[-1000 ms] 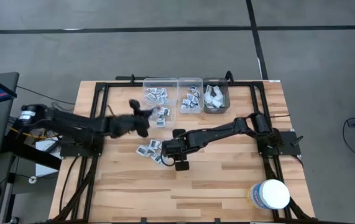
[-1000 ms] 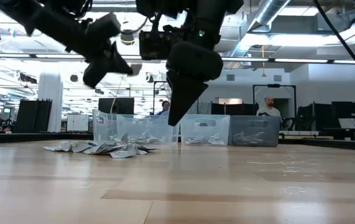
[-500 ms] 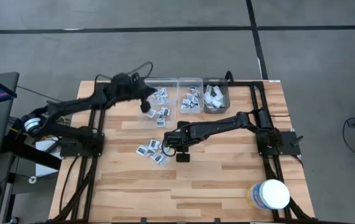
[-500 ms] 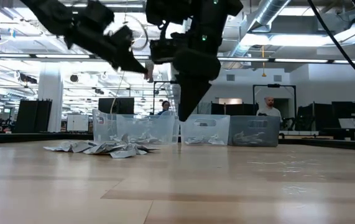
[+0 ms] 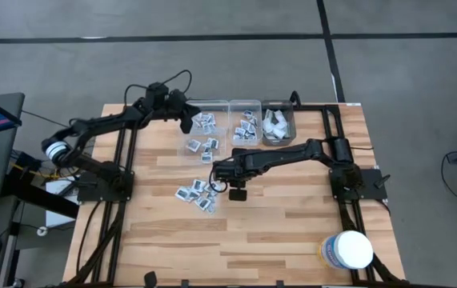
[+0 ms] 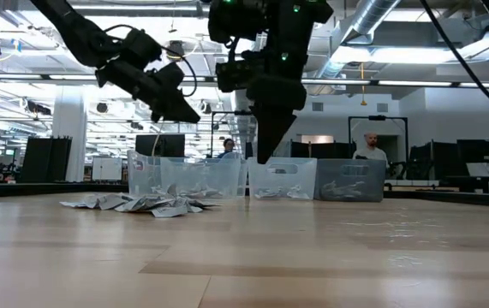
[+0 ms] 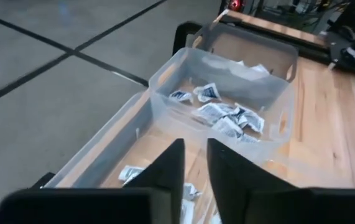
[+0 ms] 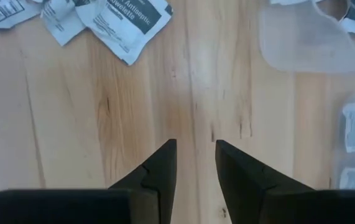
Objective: Pick & Place First Aid Supplies
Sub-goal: Put the towelette pack into the bottom transparent bin
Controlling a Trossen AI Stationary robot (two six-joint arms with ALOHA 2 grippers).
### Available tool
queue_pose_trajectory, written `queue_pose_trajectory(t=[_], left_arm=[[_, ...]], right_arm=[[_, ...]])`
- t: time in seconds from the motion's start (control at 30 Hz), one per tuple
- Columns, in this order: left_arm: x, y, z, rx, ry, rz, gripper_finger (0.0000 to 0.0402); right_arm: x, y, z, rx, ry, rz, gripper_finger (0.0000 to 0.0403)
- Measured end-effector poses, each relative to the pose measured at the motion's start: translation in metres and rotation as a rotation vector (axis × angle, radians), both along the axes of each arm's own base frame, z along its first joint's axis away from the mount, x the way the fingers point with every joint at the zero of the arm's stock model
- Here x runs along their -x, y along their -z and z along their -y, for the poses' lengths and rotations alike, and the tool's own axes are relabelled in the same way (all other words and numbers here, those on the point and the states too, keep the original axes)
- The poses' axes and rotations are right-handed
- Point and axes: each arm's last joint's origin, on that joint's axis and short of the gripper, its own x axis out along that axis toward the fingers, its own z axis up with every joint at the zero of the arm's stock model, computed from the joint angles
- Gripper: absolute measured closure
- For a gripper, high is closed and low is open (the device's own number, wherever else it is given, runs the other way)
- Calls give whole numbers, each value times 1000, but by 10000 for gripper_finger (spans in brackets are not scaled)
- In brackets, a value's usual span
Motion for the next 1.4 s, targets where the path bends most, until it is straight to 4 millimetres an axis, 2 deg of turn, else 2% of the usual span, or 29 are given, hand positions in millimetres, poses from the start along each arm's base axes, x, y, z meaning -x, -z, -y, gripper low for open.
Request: queue_pose_trajectory(t=[0.17, 0.3, 0.47, 0.57, 0.7, 0.8, 0.93, 1.07, 1.2, 1.4], left_arm=[[5, -5, 4, 1, -8, -5, 288], [12, -11, 16, 22, 2, -29, 272], [17, -27, 45, 6, 78, -14, 277], [17, -38, 66, -36, 118, 18, 287], [20, -47, 92, -68, 134, 17, 297], [21, -46, 110, -66, 161, -20, 301], [22, -38, 132, -44, 216, -126, 302], [22, -29, 154, 6, 290, -214, 302], [23, -24, 172, 66, 353, -263, 302], [24, -21, 188, 128, 404, -284, 302]], right_arm=[[0, 0, 4, 11, -7, -3, 298], [1, 0, 6, 76, -7, -21, 298], [11, -24, 10, 212, 25, 24, 298], [24, -41, 12, 240, 51, 121, 298], [61, -54, 15, 227, 130, 254, 298], [93, -55, 13, 191, 191, 371, 298], [125, -51, 2, 125, 182, 553, 298], [136, -43, -8, 45, 142, 737, 298], [137, -29, -13, 39, 92, 787, 298], [120, 8, -15, 24, 66, 718, 298]])
